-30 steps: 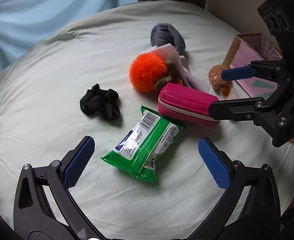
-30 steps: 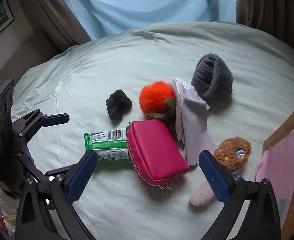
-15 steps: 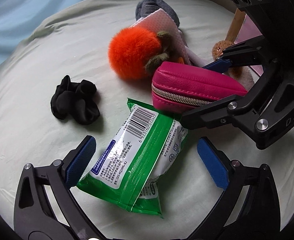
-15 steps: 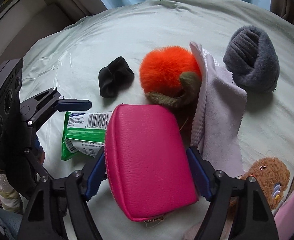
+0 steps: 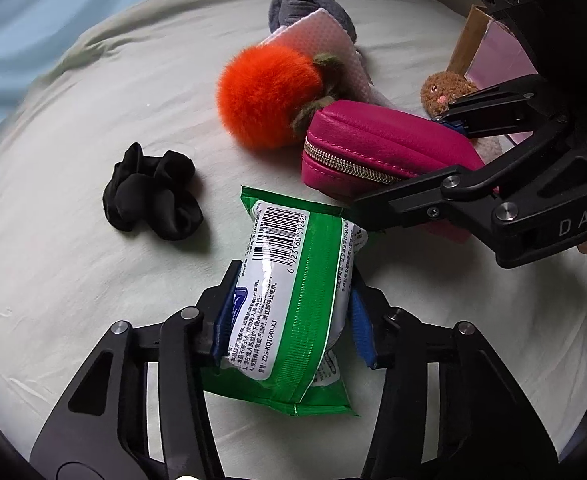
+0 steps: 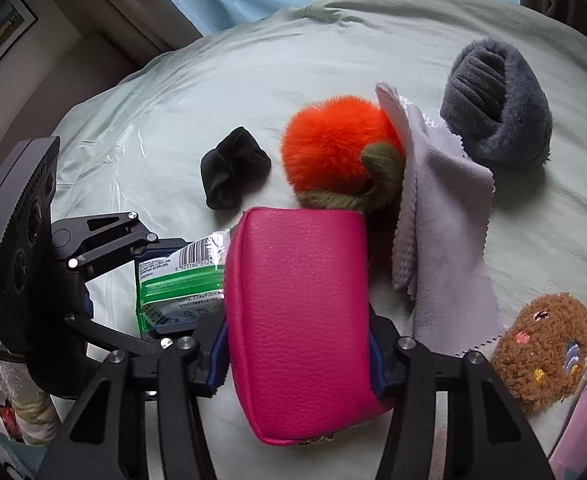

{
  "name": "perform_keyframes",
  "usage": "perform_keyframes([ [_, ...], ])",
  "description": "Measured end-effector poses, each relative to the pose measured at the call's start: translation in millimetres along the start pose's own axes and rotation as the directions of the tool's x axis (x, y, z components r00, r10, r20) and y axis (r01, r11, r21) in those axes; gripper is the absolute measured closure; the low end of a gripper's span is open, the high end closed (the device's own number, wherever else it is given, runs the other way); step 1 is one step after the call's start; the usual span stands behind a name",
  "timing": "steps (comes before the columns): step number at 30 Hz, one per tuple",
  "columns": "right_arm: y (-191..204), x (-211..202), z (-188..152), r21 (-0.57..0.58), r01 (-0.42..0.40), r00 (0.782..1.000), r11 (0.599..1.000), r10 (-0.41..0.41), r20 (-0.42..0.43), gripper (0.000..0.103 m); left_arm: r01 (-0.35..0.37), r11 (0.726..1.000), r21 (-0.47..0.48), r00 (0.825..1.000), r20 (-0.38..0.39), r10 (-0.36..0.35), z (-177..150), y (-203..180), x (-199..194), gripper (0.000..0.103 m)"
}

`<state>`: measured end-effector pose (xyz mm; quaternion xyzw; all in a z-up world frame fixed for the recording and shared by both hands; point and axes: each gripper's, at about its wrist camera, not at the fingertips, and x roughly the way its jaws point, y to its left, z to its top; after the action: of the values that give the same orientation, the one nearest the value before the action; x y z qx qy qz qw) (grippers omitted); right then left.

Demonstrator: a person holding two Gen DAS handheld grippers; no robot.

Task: Organize soft objects
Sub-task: 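Carry the wipe pack and pink pouch into the cardboard box and release both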

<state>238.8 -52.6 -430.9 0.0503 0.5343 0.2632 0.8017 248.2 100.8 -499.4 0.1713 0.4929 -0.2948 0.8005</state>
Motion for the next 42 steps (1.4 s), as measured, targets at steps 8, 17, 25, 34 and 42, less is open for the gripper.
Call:
perform_keyframes([
  [8, 13, -24, 2, 0.048, 0.001, 0.999, 0.999, -0.003, 0.039, 0.061, -0.023, 0.999, -0.031, 1.000, 0.018, 0.024, 3, -1, -37, 0.064],
  [17, 39, -111, 2, 0.096, 0.030, 0.993, 0.995, -0.041, 0.109, 0.061, -0.054, 0.989, -0.138, 0.997, 0.040, 0.060, 33, -6, -119, 0.064],
  [25, 48, -221, 2, 0.133, 0.089, 0.977, 0.987, -0.112, 0.182, 0.061, -0.077, 0.963, -0.258, 0.988, 0.110, 0.109, 78, -47, -210, 0.064],
  [34, 18, -340, -13, 0.140, 0.170, 0.947, 0.975, -0.201, 0.250, 0.061, -0.075, 0.925, -0.373, 0.969, 0.192, 0.156, 137, -124, -272, 0.064],
  [42, -55, -407, -26, 0.179, 0.222, 0.929, 0.959, -0.264, 0.261, 0.061, -0.056, 0.905, -0.421, 0.960, 0.225, 0.164, 194, -208, -265, 0.064],
])
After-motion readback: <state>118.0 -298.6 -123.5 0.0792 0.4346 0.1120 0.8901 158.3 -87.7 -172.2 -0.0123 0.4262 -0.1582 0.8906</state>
